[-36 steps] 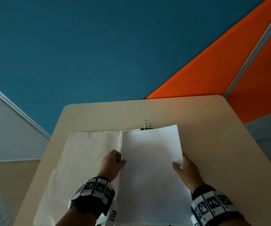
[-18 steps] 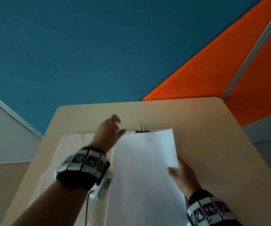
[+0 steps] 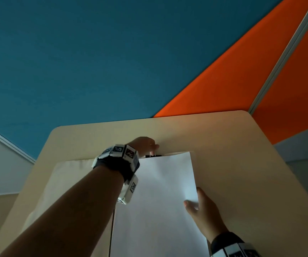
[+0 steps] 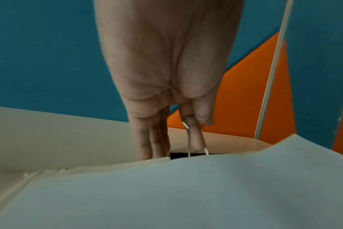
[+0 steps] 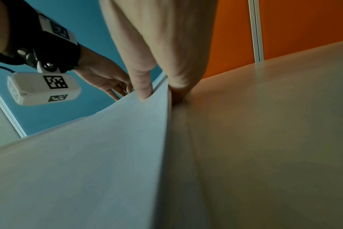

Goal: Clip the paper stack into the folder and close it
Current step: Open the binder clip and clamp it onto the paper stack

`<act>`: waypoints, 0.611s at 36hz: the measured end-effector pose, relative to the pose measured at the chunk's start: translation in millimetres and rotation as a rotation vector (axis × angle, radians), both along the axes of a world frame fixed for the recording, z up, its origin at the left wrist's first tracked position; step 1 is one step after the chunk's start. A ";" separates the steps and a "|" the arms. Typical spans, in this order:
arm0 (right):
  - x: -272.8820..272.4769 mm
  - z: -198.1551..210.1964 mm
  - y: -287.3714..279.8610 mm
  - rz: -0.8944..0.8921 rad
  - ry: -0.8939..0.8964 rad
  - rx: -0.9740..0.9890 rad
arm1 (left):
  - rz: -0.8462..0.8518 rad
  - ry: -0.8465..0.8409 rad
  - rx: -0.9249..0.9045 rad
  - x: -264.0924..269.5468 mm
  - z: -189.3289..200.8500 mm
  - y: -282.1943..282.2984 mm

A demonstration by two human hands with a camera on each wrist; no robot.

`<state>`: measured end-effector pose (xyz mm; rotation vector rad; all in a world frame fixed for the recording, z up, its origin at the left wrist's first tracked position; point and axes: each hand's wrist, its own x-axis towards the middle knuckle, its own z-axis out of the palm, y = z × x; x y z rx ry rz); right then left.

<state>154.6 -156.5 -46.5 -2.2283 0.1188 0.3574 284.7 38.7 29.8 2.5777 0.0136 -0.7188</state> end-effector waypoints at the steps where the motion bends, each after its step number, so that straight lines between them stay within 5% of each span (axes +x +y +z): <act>1: 0.1 -0.8 -0.6 0.000 0.003 0.002 | -0.001 0.018 -0.030 1.1 0.7 2.9; 12: -5.8 -4.5 -3.8 0.042 0.002 0.024 | 0.316 0.126 -0.494 3.6 -10.9 19.6; 22: -7.9 -2.9 -2.1 0.046 -0.067 0.008 | 0.308 0.049 -0.388 8.2 -26.9 18.6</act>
